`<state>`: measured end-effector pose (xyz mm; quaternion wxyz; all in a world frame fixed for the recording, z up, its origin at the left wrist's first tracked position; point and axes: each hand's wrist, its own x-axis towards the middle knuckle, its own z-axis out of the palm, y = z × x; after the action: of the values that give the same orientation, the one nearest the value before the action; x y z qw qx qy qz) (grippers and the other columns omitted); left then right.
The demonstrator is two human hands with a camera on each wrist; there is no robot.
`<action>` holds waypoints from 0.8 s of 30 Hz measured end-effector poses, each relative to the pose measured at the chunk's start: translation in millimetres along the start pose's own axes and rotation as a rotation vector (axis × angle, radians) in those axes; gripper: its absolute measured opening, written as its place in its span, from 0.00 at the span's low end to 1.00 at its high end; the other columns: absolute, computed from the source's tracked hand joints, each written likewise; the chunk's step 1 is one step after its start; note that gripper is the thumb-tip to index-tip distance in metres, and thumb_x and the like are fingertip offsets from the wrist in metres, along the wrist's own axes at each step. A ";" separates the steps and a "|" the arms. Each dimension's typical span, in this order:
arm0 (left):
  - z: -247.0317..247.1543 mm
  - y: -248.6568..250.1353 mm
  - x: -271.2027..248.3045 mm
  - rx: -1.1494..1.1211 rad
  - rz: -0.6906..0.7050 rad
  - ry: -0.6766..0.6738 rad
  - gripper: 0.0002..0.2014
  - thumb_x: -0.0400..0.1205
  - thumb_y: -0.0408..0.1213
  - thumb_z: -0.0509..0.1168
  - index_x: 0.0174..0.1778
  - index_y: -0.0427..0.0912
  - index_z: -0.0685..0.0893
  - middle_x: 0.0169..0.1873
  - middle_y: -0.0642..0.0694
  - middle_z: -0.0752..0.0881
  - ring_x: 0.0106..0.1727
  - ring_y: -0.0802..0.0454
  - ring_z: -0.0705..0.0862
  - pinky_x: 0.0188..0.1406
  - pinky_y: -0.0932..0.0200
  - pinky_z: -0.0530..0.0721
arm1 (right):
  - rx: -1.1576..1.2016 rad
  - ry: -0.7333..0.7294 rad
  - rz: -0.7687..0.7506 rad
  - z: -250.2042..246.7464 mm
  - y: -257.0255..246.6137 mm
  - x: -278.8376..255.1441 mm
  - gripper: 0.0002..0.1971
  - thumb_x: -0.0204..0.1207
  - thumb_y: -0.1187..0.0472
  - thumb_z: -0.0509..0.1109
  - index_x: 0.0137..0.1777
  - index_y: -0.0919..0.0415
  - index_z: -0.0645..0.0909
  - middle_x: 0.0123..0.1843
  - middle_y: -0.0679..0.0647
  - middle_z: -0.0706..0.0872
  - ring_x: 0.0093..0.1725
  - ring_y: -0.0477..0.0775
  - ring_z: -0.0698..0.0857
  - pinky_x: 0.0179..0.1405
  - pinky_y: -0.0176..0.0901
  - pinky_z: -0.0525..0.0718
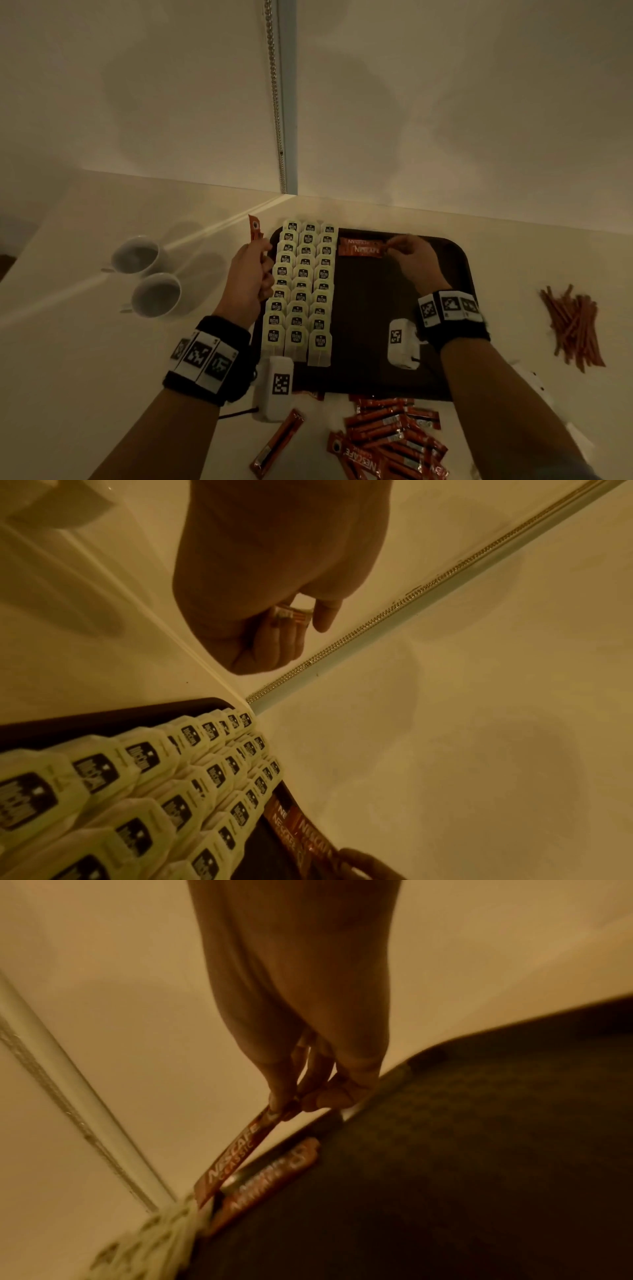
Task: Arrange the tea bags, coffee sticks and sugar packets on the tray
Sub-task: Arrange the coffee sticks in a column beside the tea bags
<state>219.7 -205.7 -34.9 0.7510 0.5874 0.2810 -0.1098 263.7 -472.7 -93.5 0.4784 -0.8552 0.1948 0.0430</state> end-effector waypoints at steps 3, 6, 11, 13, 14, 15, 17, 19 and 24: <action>-3.7 -1.8 1.5 -0.056 -0.050 -0.037 0.06 0.84 0.40 0.54 0.41 0.46 0.70 0.20 0.53 0.66 0.15 0.59 0.59 0.14 0.68 0.55 | -0.116 -0.060 0.070 10.0 18.1 6.9 0.09 0.76 0.64 0.71 0.55 0.57 0.82 0.58 0.53 0.84 0.52 0.46 0.81 0.46 0.35 0.77; -4.8 -2.8 2.3 -0.051 -0.049 -0.049 0.06 0.84 0.40 0.53 0.42 0.46 0.71 0.21 0.52 0.67 0.15 0.58 0.59 0.14 0.68 0.55 | -0.139 -0.043 0.108 20.5 23.2 11.9 0.10 0.75 0.63 0.72 0.55 0.57 0.83 0.58 0.52 0.84 0.57 0.48 0.81 0.59 0.45 0.80; -4.2 -1.1 3.5 -0.055 -0.050 -0.053 0.08 0.84 0.40 0.53 0.39 0.46 0.69 0.21 0.52 0.68 0.15 0.59 0.60 0.14 0.67 0.55 | -0.117 0.039 0.107 29.6 19.4 15.5 0.10 0.75 0.62 0.73 0.55 0.58 0.83 0.58 0.53 0.84 0.57 0.49 0.81 0.62 0.46 0.80; -4.6 -2.0 4.4 -0.046 -0.053 -0.062 0.10 0.84 0.41 0.52 0.37 0.47 0.66 0.22 0.52 0.68 0.15 0.58 0.60 0.14 0.66 0.55 | -0.108 0.053 0.110 31.5 16.2 16.7 0.10 0.75 0.63 0.72 0.56 0.58 0.82 0.58 0.53 0.84 0.54 0.46 0.79 0.58 0.40 0.78; -5.0 -2.6 5.0 -0.044 -0.055 -0.067 0.10 0.84 0.41 0.51 0.36 0.47 0.65 0.23 0.51 0.68 0.16 0.58 0.60 0.14 0.66 0.55 | -0.105 0.057 0.112 32.2 15.1 17.7 0.10 0.75 0.63 0.72 0.56 0.58 0.82 0.58 0.53 0.84 0.53 0.44 0.78 0.56 0.38 0.77; -5.5 -3.4 5.3 -0.044 -0.059 -0.072 0.11 0.85 0.41 0.51 0.36 0.46 0.65 0.23 0.50 0.69 0.16 0.58 0.61 0.14 0.66 0.56 | -0.105 0.059 0.114 32.7 14.5 18.1 0.10 0.75 0.63 0.72 0.56 0.59 0.82 0.58 0.53 0.84 0.52 0.44 0.77 0.54 0.37 0.76; -6.1 -3.8 4.3 -0.047 -0.063 -0.077 0.10 0.85 0.42 0.51 0.37 0.45 0.68 0.25 0.49 0.72 0.17 0.57 0.65 0.13 0.67 0.59 | -0.111 0.055 0.119 33.3 13.7 18.3 0.11 0.75 0.64 0.72 0.57 0.59 0.82 0.58 0.54 0.84 0.51 0.43 0.76 0.53 0.37 0.75; -5.4 -2.7 2.2 -0.034 -0.056 -0.068 0.09 0.85 0.41 0.52 0.42 0.43 0.73 0.27 0.47 0.77 0.20 0.55 0.70 0.13 0.66 0.63 | -0.117 0.055 0.118 33.5 13.7 17.7 0.11 0.75 0.65 0.72 0.57 0.60 0.82 0.59 0.54 0.84 0.51 0.44 0.76 0.53 0.37 0.75; -2.4 -0.1 0.9 0.028 -0.043 -0.115 0.11 0.85 0.38 0.53 0.56 0.41 0.79 0.33 0.45 0.86 0.25 0.52 0.79 0.17 0.65 0.69 | -0.138 0.056 0.104 33.1 14.6 17.1 0.12 0.75 0.65 0.72 0.58 0.61 0.81 0.59 0.55 0.83 0.51 0.44 0.76 0.53 0.35 0.74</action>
<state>219.7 -203.4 -35.8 0.7550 0.5843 0.2487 -0.1634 277.7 -456.9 -127.4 0.4100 -0.8756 0.2490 0.0570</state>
